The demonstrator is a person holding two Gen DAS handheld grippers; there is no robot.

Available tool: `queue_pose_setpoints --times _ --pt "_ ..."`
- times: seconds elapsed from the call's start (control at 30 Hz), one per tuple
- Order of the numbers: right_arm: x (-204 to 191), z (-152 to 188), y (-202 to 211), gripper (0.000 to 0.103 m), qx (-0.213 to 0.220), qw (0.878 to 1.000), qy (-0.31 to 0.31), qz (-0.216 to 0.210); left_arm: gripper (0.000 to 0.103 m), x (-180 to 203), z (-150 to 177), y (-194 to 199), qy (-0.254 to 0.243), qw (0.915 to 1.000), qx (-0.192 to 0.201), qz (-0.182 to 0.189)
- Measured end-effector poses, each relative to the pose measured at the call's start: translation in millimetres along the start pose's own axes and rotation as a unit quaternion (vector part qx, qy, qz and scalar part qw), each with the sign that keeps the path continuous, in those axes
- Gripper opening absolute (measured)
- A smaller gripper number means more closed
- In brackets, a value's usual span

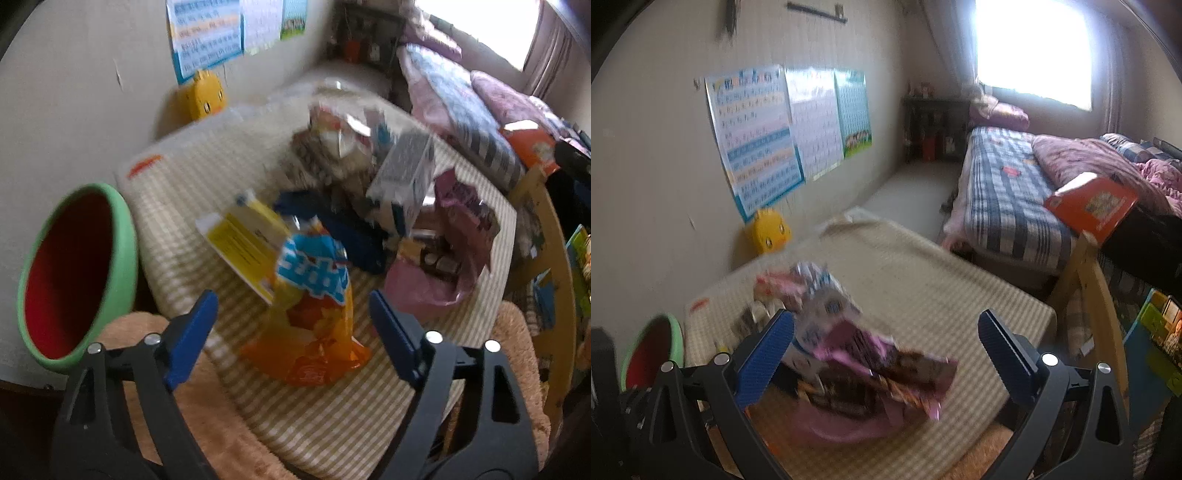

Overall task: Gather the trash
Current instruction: 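Grasp the orange-and-blue chip bag with the left tool and lift it, then drop the chip bag in the bucket with left tool while right drops yellow box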

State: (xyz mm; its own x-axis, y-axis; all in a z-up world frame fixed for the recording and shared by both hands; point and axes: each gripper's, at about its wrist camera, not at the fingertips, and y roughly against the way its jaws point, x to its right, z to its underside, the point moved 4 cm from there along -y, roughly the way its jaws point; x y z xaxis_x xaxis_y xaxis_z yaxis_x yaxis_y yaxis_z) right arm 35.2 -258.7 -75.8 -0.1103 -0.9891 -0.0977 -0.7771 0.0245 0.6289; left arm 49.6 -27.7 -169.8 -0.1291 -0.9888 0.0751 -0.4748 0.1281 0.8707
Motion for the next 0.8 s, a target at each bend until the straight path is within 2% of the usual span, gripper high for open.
queue_pose_setpoints --times 0.1,0.17,0.2,0.23,0.27,0.4,0.57,0.63,0.7,0.73,0.8 --pt "4 14 -7 0.095 -0.025 1.000 0.005 -0.003 0.075 1 6 -19 0.010 0.9993 -0.035 0.013" --pt "4 19 -10 0.095 -0.034 0.999 0.008 -0.007 0.059 1 12 -29 0.014 0.9978 -0.061 0.024" --pt "4 20 -11 0.095 -0.037 0.999 0.009 -0.009 0.060 0 13 -31 0.016 0.9974 -0.066 0.024" --pt "2 21 -11 0.095 -0.039 0.999 0.011 -0.012 0.057 0 14 -30 0.017 0.9975 -0.064 0.025" --pt "0 22 -12 0.095 -0.043 0.999 0.014 -0.016 0.050 0 14 -30 0.018 0.9975 -0.063 0.027" --pt "-17 24 -14 0.095 -0.053 0.997 0.040 -0.034 0.045 -5 16 -20 0.028 0.9966 -0.059 0.050" --pt "-48 29 -17 0.095 -0.072 0.991 0.074 -0.080 0.043 -31 6 19 0.063 0.9965 -0.002 0.054" --pt "-64 32 -21 0.095 -0.087 0.987 0.081 -0.109 0.043 -51 -1 42 0.082 0.9954 0.038 0.033" --pt "-90 38 -31 0.095 -0.123 0.976 0.081 -0.158 0.043 -71 -7 57 0.099 0.9928 0.067 0.012" --pt "-102 41 -36 0.091 -0.138 0.970 0.087 -0.179 0.043 -80 -9 65 0.108 0.9909 0.080 0.000" --pt "-126 50 -44 0.084 -0.158 0.961 0.112 -0.197 0.043 -100 -12 79 0.127 0.9861 0.104 -0.025"
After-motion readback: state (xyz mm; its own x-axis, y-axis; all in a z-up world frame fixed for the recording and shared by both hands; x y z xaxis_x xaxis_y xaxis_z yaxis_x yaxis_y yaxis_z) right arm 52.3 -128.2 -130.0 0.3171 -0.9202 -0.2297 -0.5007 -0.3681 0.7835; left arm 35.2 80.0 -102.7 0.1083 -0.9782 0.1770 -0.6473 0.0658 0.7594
